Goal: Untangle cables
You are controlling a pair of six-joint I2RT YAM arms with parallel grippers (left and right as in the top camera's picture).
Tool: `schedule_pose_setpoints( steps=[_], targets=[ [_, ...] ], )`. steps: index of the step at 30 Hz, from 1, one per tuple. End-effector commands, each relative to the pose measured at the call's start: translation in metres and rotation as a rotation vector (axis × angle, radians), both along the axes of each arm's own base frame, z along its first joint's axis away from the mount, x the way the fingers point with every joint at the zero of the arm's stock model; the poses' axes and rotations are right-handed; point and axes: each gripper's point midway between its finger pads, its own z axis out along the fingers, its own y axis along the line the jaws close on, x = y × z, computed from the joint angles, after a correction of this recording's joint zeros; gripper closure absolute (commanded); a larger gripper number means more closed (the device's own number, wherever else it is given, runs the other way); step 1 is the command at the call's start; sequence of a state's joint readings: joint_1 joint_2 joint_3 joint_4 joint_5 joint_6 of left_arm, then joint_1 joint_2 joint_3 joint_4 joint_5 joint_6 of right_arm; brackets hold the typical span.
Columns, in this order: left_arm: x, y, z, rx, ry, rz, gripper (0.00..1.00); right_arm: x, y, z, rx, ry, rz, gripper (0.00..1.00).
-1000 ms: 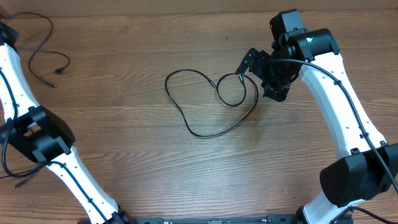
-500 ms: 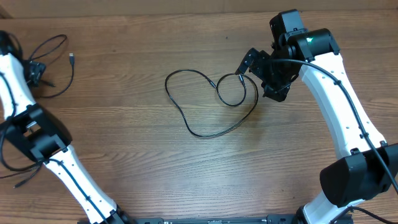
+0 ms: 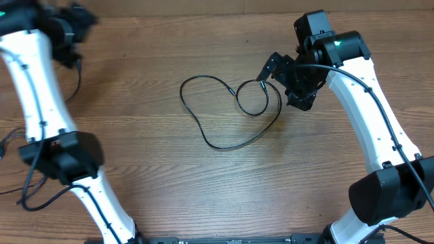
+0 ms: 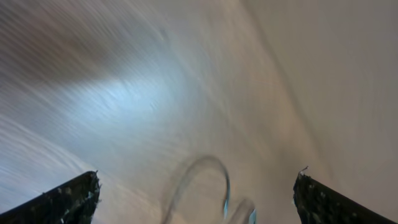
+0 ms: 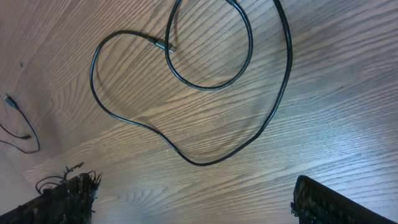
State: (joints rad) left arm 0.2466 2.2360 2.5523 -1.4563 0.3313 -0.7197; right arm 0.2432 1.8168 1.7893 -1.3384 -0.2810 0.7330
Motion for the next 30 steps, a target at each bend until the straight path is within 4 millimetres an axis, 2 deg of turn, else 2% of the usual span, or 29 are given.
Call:
schedule_pose_setpoints(
  steps=[1, 3, 4, 7, 11, 14, 20, 23, 25, 27, 29, 30],
  targets=[
    [-0.008, -0.053, -0.014, 0.007, 0.089, -0.068, 0.00, 0.000, -0.001, -0.002, -0.011, 0.002, -0.003, 0.00],
    [-0.008, -0.083, -0.015, 0.044, 0.091, -0.140, 0.00, 0.000, -0.001, -0.002, -0.011, 0.002, -0.003, 0.00],
    [-0.011, -0.106, -0.016, 0.043, 0.100, -0.183, 0.01, 0.000, -0.001, -0.002, -0.011, 0.002, -0.003, 0.00],
    [-0.017, -0.136, -0.018, 0.047, 0.122, -0.210, 0.00, 0.000, -0.001, -0.002, -0.011, 0.002, -0.003, 0.00],
    [-0.033, -0.137, -0.024, 0.062, 0.193, -0.209, 0.00, 0.000, -0.001, -0.002, -0.011, 0.002, -0.003, 0.00],
    [-0.047, -0.134, -0.027, 0.103, 0.234, -0.272, 0.00, 0.000, -0.001, -0.002, -0.011, 0.002, -0.003, 0.00],
    [-0.056, -0.156, -0.026, 0.131, 0.226, -0.410, 0.03, 0.000, -0.001, -0.002, -0.012, 0.000, 0.002, 0.00],
    [-0.059, -0.169, -0.024, 0.132, 0.221, -0.440, 0.04, -0.001, -0.002, -0.002, -0.027, -0.027, 0.085, 0.00],
    [-0.062, -0.176, -0.022, 0.133, 0.213, -0.463, 0.04, -0.015, -0.009, -0.005, -0.044, 0.036, 0.080, 0.01],
    [-0.065, -0.183, -0.017, 0.141, 0.195, -0.492, 0.03, -0.035, -0.027, -0.005, -0.100, 0.119, 0.052, 0.08],
    [-0.071, -0.193, -0.006, 0.148, 0.166, -0.521, 0.03, -0.059, -0.059, 0.003, -0.224, 0.180, -0.033, 0.11],
    [-0.074, -0.198, -0.001, 0.149, 0.154, -0.532, 0.03, -0.073, -0.075, 0.014, -0.288, 0.185, -0.078, 0.11]
  ],
)
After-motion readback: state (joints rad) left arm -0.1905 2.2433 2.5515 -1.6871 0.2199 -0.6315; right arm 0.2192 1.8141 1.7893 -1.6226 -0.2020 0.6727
